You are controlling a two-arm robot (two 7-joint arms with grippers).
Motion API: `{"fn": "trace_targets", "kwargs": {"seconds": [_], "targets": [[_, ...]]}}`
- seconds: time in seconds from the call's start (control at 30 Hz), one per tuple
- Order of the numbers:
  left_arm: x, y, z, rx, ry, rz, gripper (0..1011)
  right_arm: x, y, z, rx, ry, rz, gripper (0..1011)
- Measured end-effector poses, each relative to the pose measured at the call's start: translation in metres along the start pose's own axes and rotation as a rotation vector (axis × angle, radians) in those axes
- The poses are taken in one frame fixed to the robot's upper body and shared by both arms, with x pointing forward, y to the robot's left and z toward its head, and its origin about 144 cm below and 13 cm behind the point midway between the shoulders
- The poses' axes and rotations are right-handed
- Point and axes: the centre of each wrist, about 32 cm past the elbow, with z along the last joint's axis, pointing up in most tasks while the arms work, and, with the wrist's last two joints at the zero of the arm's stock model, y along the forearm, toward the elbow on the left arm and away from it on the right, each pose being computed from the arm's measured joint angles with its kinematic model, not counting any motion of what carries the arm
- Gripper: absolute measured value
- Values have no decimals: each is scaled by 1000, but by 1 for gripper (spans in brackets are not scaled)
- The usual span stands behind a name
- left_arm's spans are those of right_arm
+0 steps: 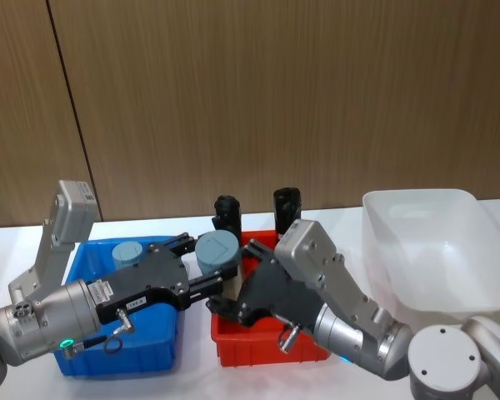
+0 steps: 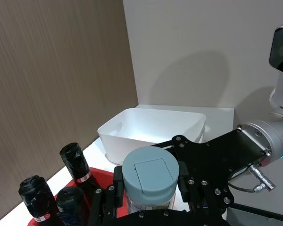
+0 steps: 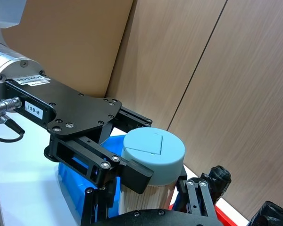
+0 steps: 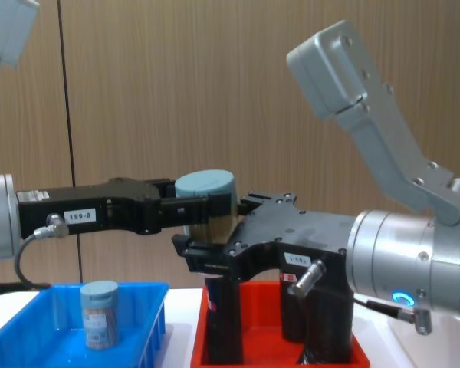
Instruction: Pick the cotton swabs from the blue box and place them into the white box.
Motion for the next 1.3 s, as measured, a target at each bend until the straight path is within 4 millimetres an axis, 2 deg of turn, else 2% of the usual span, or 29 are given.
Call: {"fn": "trace_targets", "kwargs": {"seconds": [0.13,0.27,0.33,0.53,1.07,1.3], "targets": [[0,0,0,0,0,-1,670,0,0,0,3,-2,-2,738],[0,0,0,0,0,0,746,-1,0,1,7,-4,-1,700],[0,0,0,0,0,0,837,0,0,2,10,-4,-4,656],[0,0,0,0,0,0,997,1,-1,2,17,-2,-9,652],[0,0,0,0,0,1,1004,7,-7,1,30,-6,-43,652],[0,0,0,0,0,1,1004,22,-17,-4,24,-20,-102,652]]}}
